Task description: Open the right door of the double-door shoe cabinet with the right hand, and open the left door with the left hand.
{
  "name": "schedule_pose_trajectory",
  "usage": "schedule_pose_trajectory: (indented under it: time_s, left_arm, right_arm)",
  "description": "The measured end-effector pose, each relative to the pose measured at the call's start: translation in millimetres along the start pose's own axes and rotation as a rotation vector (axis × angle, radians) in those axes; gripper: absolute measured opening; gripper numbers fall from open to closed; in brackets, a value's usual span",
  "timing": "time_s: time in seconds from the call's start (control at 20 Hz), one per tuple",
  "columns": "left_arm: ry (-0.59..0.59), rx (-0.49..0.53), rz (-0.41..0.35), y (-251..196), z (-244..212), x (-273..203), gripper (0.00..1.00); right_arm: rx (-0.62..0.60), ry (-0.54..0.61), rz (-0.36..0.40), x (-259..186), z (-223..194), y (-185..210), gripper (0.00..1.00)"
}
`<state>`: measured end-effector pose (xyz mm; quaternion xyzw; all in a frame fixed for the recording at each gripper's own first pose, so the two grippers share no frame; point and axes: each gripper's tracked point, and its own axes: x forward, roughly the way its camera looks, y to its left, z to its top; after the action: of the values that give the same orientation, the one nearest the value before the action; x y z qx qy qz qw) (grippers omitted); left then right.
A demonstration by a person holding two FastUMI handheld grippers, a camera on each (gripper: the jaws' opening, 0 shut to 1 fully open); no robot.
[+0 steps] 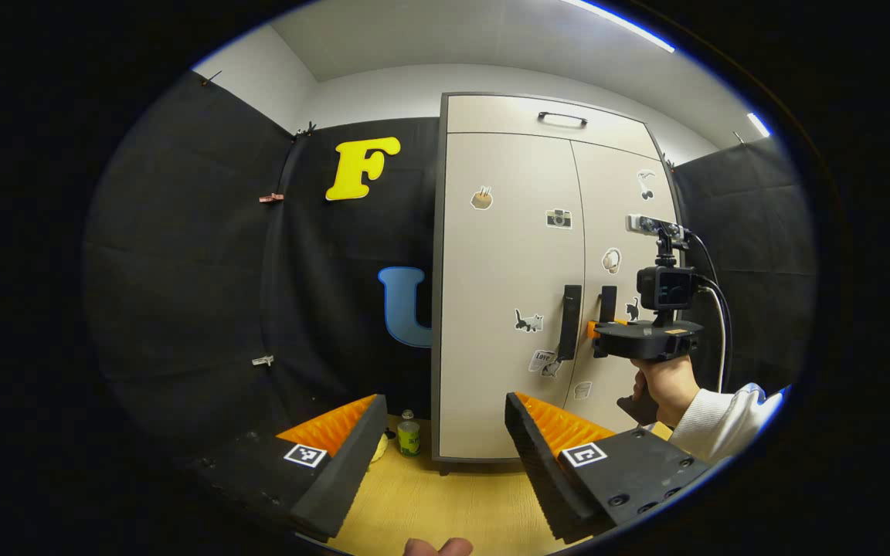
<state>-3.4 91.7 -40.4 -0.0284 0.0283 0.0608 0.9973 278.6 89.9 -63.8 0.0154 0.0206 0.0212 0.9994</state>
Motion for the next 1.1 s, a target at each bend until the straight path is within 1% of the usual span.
schedule_pose_trajectory:
  time_s: [0.05,0.2,0.4,0.6,1.1]
  left_arm:
    - [-0.001,-0.002,0.002,1.0,0.4,-1.4,0.94]
    - [-0.008,-0.008,0.011,3.6,2.8,-4.4,0.94]
    - [-0.007,-0.011,0.012,-4.1,2.0,-7.5,0.94]
    - [-0.005,-0.005,0.0,-18.4,2.8,-11.2,0.94]
    - [-0.003,0.014,-0.034,-59.9,4.8,-18.8,0.94]
  right_arm:
    - [0.002,0.002,0.001,-2.6,0.4,-0.1,0.17]
    - [0.026,-0.001,0.018,-13.5,1.5,-0.8,0.17]
    - [0.053,-0.013,0.048,-37.6,5.3,-5.9,0.17]
    - [0.046,-0.011,0.081,-52.3,8.6,-13.1,0.17]
    - [0.088,0.005,0.103,-77.1,11.0,-39.0,0.17]
